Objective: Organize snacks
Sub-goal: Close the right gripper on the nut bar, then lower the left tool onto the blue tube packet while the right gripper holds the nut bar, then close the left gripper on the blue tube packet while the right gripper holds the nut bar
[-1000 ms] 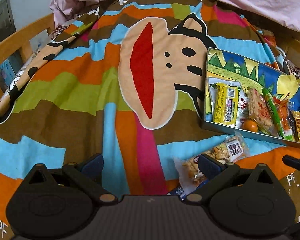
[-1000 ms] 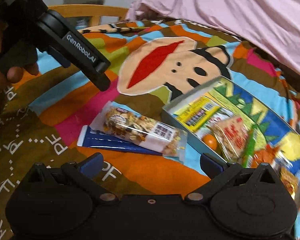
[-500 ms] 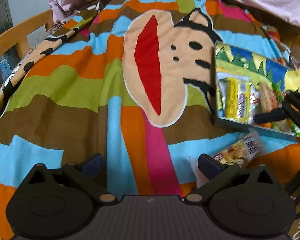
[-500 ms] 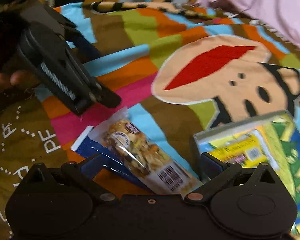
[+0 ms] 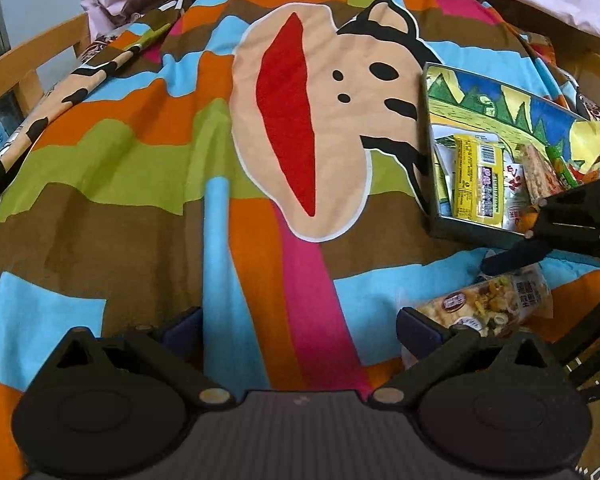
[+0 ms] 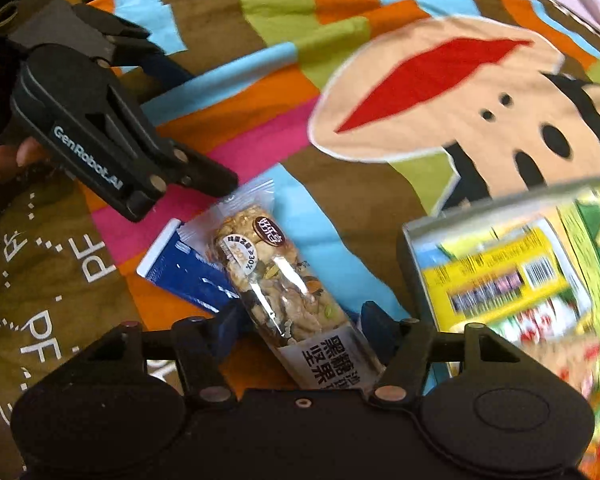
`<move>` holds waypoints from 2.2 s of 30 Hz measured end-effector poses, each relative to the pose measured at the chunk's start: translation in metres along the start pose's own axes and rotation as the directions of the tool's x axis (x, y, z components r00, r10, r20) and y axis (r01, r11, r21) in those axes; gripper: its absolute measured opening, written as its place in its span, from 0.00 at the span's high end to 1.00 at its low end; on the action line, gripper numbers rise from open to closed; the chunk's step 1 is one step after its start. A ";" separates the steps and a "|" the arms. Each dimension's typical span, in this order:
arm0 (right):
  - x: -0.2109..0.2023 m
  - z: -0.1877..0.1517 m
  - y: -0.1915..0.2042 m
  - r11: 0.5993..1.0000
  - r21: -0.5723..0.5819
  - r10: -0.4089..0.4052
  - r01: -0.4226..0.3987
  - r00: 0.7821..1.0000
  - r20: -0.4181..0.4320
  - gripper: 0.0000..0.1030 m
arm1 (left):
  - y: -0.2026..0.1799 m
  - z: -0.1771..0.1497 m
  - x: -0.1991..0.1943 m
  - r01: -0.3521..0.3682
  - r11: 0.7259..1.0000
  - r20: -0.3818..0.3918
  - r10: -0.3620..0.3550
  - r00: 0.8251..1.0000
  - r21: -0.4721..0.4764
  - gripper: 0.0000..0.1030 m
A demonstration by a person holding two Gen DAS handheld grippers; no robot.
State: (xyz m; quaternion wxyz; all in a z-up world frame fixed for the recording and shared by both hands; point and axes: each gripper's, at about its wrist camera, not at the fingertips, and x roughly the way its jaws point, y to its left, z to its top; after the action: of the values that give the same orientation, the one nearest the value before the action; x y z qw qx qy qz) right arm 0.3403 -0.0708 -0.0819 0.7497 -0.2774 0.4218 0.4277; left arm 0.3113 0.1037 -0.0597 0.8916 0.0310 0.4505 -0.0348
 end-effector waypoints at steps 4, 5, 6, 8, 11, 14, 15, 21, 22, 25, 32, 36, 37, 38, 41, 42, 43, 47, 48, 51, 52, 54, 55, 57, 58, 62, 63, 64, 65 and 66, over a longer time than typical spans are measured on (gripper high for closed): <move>-0.010 -0.017 0.004 0.995 0.069 -0.073 0.076 0.996 -0.042 0.46 | -0.002 0.001 -0.002 0.005 1.000 0.000 -0.005 1.000 0.009 0.00; -0.013 -0.022 0.005 0.990 0.097 -0.095 0.100 0.994 -0.056 0.47 | -0.002 0.001 -0.003 0.009 1.000 0.002 -0.009 1.000 0.009 0.00; -0.016 -0.028 0.007 0.985 0.126 -0.113 0.121 0.991 -0.069 0.47 | -0.002 0.001 -0.004 0.013 1.000 0.004 -0.013 1.000 0.010 0.00; -0.022 -0.038 0.009 0.963 0.204 -0.158 0.176 0.983 -0.098 0.47 | -0.003 0.001 -0.005 0.018 1.000 0.007 -0.018 1.000 0.014 0.00; -0.030 -0.049 0.009 0.903 0.346 -0.215 0.253 0.966 -0.146 0.44 | -0.004 0.000 -0.006 0.022 1.000 0.008 -0.022 1.000 0.019 0.00; -0.044 -0.064 0.013 0.856 0.454 -0.208 0.246 0.969 -0.133 0.41 | -0.007 -0.001 -0.005 0.027 0.999 0.001 -0.027 1.000 0.038 0.00; -0.048 -0.068 0.016 0.848 0.467 -0.215 0.249 0.968 -0.128 0.42 | -0.008 -0.003 -0.005 0.033 0.998 0.002 -0.034 0.999 0.046 0.00; -0.059 -0.096 0.035 0.746 0.609 -0.266 0.270 0.959 -0.099 0.33 | -0.027 -0.009 -0.003 0.076 0.987 0.032 -0.081 0.996 0.143 0.00; -0.056 -0.097 0.035 0.736 0.622 -0.267 0.268 0.959 -0.098 0.32 | -0.031 -0.010 -0.002 0.068 0.984 0.035 -0.075 0.997 0.166 0.00; -0.057 -0.094 0.036 0.744 0.609 -0.271 0.274 0.957 -0.099 0.32 | -0.038 -0.011 -0.003 0.033 0.977 0.020 -0.038 0.999 0.211 0.00; -0.052 -0.099 0.026 0.705 0.667 -0.240 0.241 0.966 -0.096 0.32 | -0.055 -0.019 -0.036 0.012 0.962 0.134 -0.051 0.990 0.274 0.00; -0.051 -0.099 0.026 0.701 0.672 -0.239 0.238 0.967 -0.092 0.32 | -0.071 -0.021 -0.020 0.016 0.939 0.123 -0.062 0.990 0.345 0.00; -0.051 -0.100 0.025 0.699 0.676 -0.238 0.235 0.967 -0.090 0.32 | -0.074 -0.023 -0.014 0.018 0.933 0.112 -0.063 0.992 0.359 0.00; -0.051 -0.101 0.025 0.696 0.679 -0.236 0.232 0.968 -0.089 0.32 | -0.076 -0.024 -0.009 0.023 0.928 0.098 -0.064 0.993 0.372 0.00; -0.051 -0.101 0.023 0.689 0.688 -0.234 0.229 0.968 -0.088 0.32 | -0.081 -0.028 0.005 0.038 0.913 0.074 -0.075 0.994 0.406 0.00; -0.051 -0.101 0.023 0.690 0.687 -0.234 0.229 0.968 -0.088 0.32 | -0.081 -0.029 0.006 0.044 0.910 0.077 -0.083 0.994 0.413 0.00; -0.051 -0.101 0.024 0.692 0.685 -0.235 0.230 0.968 -0.087 0.32 | -0.083 -0.029 0.007 0.054 0.905 0.083 -0.097 0.992 0.421 0.00; -0.051 -0.101 0.024 0.694 0.681 -0.237 0.234 0.967 -0.090 0.31 | -0.090 -0.032 0.009 0.109 0.872 0.086 -0.169 0.982 0.477 0.00; -0.050 -0.101 0.024 0.695 0.680 -0.237 0.234 0.967 -0.091 0.31 | -0.092 -0.033 0.010 0.124 0.857 0.083 -0.190 0.978 0.500 0.00; -0.050 -0.101 0.024 0.699 0.675 -0.236 0.237 0.967 -0.094 0.31 | -0.096 -0.037 0.010 0.159 0.807 0.076 -0.244 0.967 0.569 0.00; -0.050 -0.100 0.024 0.700 0.673 -0.236 0.237 0.967 -0.095 0.30 | -0.097 -0.038 0.012 0.161 0.799 0.072 -0.247 0.966 0.580 0.00; -0.050 -0.101 0.024 0.701 0.673 -0.235 0.238 0.967 -0.097 0.30 | -0.097 -0.038 0.016 0.177 0.792 0.049 -0.252 0.967 0.585 0.00; -0.050 -0.100 0.023 0.700 0.673 -0.234 0.238 0.967 -0.097 0.30 | -0.096 -0.037 0.019 0.189 0.791 0.037 -0.258 0.966 0.581 0.01; -0.049 -0.101 0.023 0.700 0.673 -0.234 0.239 0.967 -0.100 0.27 | -0.091 -0.035 0.023 0.224 0.796 0.011 -0.279 0.960 0.562 0.03; -0.049 -0.101 0.022 0.698 0.673 -0.236 0.243 0.966 -0.104 0.24 | -0.088 -0.033 0.025 0.254 0.800 -0.008 -0.297 0.955 0.543 0.06; -0.049 -0.103 0.021 0.687 0.682 -0.240 0.249 0.965 -0.111 0.21 | -0.076 -0.025 0.033 0.365 0.826 -0.093 -0.362 0.928 0.429 0.20; -0.049 -0.103 0.021 0.683 0.686 -0.241 0.249 0.964 -0.110 0.21 | -0.076 -0.024 0.033 0.374 0.827 -0.102 -0.366 0.925 0.420 0.23; -0.050 -0.104 0.022 0.682 0.687 -0.244 0.251 0.963 -0.109 0.21 | -0.077 -0.023 0.033 0.376 0.829 -0.114 -0.362 0.925 0.414 0.25; -0.050 -0.104 0.023 0.682 0.686 -0.248 0.254 0.962 -0.109 0.22 | -0.077 -0.022 0.033 0.373 0.836 -0.128 -0.352 0.927 0.402 0.27; -0.051 -0.105 0.024 0.681 0.686 -0.253 0.257 0.961 -0.109 0.22 | -0.077 -0.021 0.033 0.373 0.844 -0.141 -0.346 0.928 0.385 0.30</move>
State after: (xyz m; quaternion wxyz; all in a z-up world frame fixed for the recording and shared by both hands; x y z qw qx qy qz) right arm 0.2635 -0.1614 -0.0905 0.8495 -0.0334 0.5104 0.1292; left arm 0.3074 0.0279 -0.1007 0.8279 0.1310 0.4603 -0.2926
